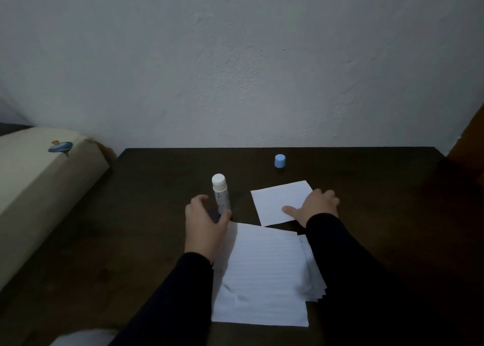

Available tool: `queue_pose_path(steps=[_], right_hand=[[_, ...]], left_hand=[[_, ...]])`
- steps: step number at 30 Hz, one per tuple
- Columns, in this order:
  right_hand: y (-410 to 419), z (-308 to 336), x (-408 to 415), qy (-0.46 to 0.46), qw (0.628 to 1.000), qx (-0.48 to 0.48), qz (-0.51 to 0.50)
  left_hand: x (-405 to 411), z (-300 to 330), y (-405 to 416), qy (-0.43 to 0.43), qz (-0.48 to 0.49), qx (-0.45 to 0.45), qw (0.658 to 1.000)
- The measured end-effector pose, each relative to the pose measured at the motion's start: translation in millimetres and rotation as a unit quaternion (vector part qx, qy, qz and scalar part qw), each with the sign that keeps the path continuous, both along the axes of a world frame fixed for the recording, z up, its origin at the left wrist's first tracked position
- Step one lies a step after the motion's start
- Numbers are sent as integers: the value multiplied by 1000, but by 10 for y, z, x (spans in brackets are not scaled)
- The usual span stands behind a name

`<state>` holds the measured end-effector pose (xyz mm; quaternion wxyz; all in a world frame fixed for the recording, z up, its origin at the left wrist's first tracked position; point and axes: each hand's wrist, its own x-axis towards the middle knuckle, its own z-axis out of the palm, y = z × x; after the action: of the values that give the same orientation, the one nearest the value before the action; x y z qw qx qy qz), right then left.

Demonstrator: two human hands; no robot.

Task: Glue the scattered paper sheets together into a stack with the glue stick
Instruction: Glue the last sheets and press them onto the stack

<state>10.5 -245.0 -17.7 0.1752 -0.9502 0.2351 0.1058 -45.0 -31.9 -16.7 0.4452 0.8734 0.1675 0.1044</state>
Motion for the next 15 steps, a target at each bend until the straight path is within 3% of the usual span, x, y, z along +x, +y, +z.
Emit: queue_pose_path(steps=[4,9,15], right_hand=[[-64,59,70,35,998,50,-33],[-105,40,118,59,996,61,-31],[-151,66,124,79,993,75,-35]], left_hand=[[152,-44,54,-16,-42,-48,998],[281,-22,134,-32,-53,-41,997],[438,27,419,5,-34,-41,999]])
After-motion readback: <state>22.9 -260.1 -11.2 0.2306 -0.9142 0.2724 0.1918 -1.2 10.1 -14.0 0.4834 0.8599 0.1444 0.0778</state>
